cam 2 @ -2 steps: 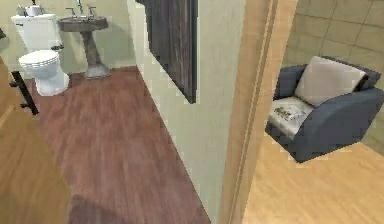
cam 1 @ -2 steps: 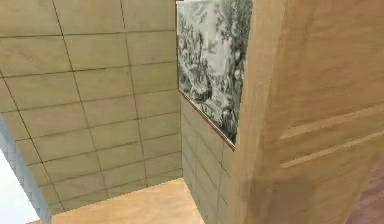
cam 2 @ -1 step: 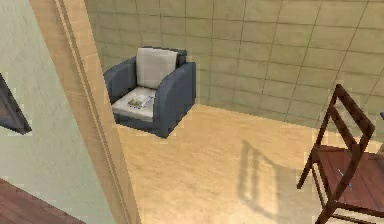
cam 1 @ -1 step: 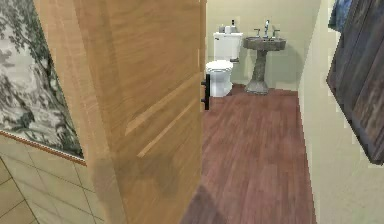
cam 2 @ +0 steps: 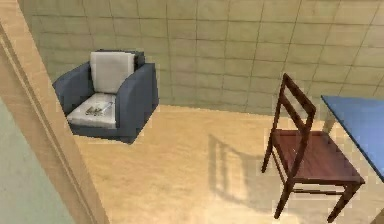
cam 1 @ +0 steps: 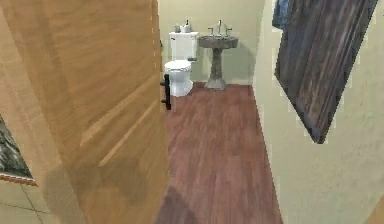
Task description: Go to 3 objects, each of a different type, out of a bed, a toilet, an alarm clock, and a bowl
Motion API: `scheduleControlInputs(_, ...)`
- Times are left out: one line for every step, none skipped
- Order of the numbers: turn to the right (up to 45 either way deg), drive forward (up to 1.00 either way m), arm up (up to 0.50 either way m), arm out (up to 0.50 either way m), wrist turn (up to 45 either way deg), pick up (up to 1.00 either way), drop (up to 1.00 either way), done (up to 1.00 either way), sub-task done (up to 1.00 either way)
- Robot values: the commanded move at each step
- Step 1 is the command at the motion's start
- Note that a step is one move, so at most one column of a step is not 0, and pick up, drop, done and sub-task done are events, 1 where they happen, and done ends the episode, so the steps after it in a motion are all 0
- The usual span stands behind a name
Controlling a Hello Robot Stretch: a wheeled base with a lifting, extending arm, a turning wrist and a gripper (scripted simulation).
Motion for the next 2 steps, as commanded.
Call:
scheduleControlInputs(0.0, 1.0, 0.0, 0.0, 0.0, 0.0, 0.0, 0.0, 0.0)
scheduleControlInputs(42.0, 0.0, 0.0, 0.0, 0.0, 0.0, 0.0, 0.0, 0.0)
